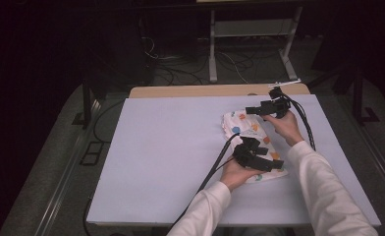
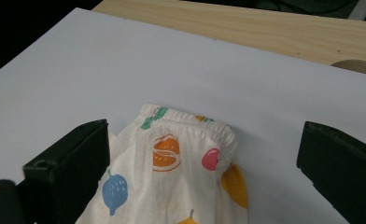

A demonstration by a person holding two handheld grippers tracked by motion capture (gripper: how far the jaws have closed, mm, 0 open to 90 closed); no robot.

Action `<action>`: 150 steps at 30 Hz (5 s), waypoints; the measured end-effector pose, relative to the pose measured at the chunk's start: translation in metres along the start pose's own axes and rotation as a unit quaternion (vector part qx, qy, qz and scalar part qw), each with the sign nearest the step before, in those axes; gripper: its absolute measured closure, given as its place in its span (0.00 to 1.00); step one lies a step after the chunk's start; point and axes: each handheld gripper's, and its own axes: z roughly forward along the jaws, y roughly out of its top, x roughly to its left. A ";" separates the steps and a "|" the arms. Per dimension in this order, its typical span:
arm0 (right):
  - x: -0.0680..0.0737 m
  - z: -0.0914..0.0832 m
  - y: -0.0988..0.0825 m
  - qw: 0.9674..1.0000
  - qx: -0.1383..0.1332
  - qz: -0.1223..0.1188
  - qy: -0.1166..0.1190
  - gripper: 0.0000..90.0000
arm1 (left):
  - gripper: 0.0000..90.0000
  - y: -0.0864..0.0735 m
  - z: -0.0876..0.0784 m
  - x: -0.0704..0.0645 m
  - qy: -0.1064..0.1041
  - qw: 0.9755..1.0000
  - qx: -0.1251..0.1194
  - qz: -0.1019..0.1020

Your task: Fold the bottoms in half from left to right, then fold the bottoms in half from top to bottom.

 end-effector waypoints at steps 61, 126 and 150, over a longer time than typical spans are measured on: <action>0.005 -0.024 0.000 1.000 -0.002 -0.022 -0.003 0.00 | 0.00 0.063 -0.104 0.070 0.123 0.990 0.020 0.070; -0.023 0.023 -0.024 0.995 0.077 0.051 -0.030 0.37 | 0.26 0.021 -0.050 0.164 0.147 0.984 0.008 -0.099; -0.012 0.027 -0.036 0.996 0.080 0.041 -0.008 0.94 | 0.82 0.018 -0.039 0.165 0.168 0.975 0.000 -0.142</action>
